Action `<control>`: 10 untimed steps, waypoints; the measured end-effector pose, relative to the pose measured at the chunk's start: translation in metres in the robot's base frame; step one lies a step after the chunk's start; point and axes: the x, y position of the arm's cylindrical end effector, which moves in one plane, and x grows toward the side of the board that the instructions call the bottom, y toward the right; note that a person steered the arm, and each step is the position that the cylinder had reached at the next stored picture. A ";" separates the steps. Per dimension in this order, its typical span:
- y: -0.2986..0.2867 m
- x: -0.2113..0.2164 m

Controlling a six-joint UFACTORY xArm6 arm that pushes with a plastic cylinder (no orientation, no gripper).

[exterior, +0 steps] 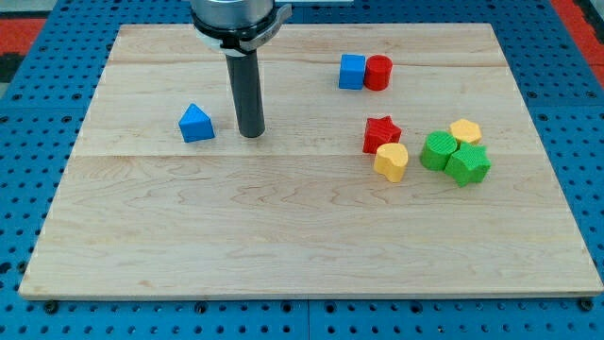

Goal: Push the blue triangle slightly up

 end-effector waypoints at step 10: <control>-0.085 -0.010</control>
